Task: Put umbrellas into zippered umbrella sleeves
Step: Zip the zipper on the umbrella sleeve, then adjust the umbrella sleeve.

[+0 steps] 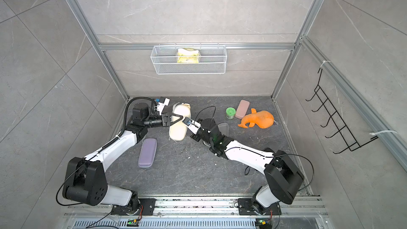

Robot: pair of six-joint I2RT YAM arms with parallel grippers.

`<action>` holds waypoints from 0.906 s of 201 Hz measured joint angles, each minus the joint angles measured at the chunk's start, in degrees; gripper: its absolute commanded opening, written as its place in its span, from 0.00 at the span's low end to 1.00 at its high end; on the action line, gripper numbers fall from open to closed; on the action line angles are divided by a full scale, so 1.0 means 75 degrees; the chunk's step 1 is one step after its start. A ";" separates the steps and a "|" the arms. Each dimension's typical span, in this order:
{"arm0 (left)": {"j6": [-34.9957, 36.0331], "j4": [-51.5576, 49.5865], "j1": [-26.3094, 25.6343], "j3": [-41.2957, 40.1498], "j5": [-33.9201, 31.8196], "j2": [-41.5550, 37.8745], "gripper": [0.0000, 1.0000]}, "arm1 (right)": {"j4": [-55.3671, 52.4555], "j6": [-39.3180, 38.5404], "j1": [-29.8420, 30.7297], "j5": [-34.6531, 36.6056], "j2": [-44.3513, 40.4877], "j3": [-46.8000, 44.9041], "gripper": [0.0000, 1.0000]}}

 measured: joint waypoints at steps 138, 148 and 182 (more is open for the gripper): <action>0.0874 -0.0653 -0.0029 -0.0271 -0.0079 -0.0099 0.02 | -0.0254 0.2017 -0.1378 -0.1122 0.0615 0.0921 0.54; 0.0924 -0.0804 -0.0026 -0.0265 0.0052 -0.0038 0.03 | -0.0119 0.2279 -0.1454 -0.1186 0.0332 0.0437 0.61; 0.1096 -0.1163 0.0012 -0.0166 0.0326 0.0198 0.10 | -0.0111 0.3529 -0.1582 -0.2174 -0.0329 -0.0440 0.75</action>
